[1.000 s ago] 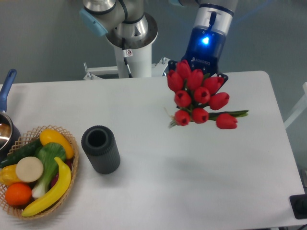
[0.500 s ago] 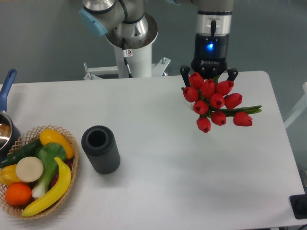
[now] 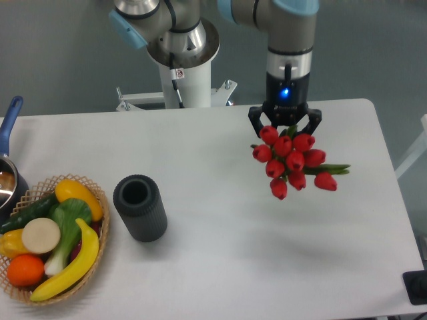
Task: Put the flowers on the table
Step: 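Lower the tulip bouquet toward the table beside the black vase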
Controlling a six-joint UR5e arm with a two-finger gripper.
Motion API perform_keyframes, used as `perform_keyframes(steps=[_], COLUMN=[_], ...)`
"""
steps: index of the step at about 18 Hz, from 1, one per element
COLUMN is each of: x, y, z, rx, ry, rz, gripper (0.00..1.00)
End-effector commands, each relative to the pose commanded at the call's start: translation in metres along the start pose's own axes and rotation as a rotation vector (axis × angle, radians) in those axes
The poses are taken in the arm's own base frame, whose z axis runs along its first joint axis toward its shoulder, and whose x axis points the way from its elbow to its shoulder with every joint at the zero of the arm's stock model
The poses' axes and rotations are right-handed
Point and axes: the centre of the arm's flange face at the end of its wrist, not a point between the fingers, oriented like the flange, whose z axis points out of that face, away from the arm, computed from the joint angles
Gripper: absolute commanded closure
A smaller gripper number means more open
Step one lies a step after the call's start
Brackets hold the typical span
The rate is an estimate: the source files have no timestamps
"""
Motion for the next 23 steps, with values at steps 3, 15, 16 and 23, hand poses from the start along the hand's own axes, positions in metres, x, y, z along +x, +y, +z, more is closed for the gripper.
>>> perform_keyframes(steps=[3,15,16,23], x=[0.01,0.031,0.036,0.048], y=[-0.002,-0.005,-0.006,-0.002], z=[0.02,0.109,0.116,0.146], rx=[-0.057,-0.176,-0.185,-0.225], ry=[0.003,0.125,0.135,0.177], rz=[0.03,0.039,0.043,0.04], gripper=[0.59,0.59,0.59,0.59])
